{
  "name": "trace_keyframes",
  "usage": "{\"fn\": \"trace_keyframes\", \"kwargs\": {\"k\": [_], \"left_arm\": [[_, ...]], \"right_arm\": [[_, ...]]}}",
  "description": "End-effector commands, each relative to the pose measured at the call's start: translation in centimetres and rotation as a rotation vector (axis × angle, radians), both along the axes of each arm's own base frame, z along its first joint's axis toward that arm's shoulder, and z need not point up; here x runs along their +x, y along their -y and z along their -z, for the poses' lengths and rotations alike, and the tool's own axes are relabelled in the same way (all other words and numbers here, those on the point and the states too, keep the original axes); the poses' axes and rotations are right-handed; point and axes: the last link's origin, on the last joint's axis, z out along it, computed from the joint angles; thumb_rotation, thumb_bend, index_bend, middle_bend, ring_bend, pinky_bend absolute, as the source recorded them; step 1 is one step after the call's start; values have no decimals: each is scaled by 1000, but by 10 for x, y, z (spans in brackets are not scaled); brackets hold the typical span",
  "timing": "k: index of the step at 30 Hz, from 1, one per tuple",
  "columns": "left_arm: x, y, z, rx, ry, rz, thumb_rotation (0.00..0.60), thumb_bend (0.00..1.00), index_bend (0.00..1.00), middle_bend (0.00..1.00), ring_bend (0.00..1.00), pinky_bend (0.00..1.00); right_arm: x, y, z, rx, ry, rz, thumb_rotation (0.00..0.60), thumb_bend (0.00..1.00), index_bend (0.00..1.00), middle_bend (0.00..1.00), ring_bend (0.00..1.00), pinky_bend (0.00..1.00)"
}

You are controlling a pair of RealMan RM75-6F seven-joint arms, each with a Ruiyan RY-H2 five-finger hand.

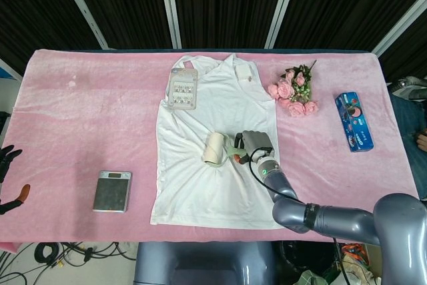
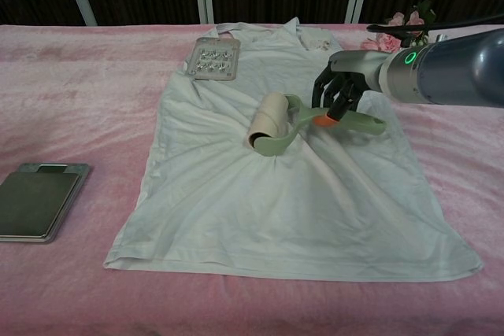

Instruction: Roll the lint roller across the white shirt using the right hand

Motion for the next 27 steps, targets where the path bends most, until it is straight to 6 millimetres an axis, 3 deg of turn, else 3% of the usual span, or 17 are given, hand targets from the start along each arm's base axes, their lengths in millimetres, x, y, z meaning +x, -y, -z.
{"fn": "trace_keyframes", "kwargs": {"k": [1, 13, 27], "left_arm": [[0, 0, 0, -1, -1, 0, 600, 361, 133, 70, 21, 154], [0, 1, 0, -1, -3, -1, 600, 361, 133, 70, 21, 154], [0, 1, 1, -3, -5, -3, 600, 361, 133, 70, 21, 157]], "right_arm": [[-10, -3, -7, -4, -8, 10, 600, 704, 673, 555, 561, 398], [-49, -12, -33, -5, -54, 67, 600, 710, 673, 556, 562, 398], [-80, -23, -62, -12, -94, 109, 600, 712, 674, 557, 563, 398]]}}
